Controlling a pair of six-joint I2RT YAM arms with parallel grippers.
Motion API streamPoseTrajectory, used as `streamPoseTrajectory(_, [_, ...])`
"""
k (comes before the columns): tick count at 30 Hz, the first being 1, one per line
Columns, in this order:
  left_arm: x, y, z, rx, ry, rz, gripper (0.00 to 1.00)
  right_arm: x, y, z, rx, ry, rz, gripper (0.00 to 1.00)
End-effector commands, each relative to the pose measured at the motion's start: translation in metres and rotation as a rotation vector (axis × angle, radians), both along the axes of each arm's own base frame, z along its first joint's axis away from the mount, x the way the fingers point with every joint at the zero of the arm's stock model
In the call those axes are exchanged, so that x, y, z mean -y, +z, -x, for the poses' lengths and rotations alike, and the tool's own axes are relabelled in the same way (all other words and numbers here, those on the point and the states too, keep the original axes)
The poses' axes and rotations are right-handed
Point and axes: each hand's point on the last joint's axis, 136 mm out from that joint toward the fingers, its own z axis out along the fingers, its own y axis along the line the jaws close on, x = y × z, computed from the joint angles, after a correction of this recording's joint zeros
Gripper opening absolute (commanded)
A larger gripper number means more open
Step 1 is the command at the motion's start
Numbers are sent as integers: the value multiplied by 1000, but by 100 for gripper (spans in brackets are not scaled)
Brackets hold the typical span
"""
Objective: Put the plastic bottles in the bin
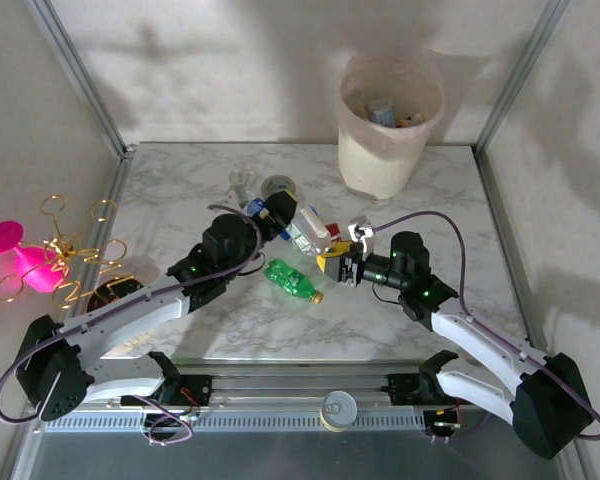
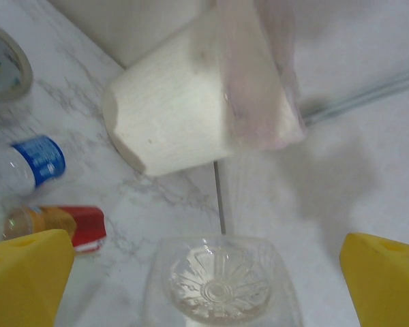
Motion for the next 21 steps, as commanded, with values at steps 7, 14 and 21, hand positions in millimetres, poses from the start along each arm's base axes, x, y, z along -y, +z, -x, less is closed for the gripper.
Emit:
streamPoseTrajectory(7, [-73,-27,0,-26,169,-93,99,54,78,-80,146,-341,16,33])
streamPoseTrajectory(14, [-92,-83,21,-134,179,-163,100,121,147,-171,222,-663,53,33])
streamPoseTrajectory(21, [-107,-109,40,-180,201,-149,100,164,173,-270,216,-861,73,33])
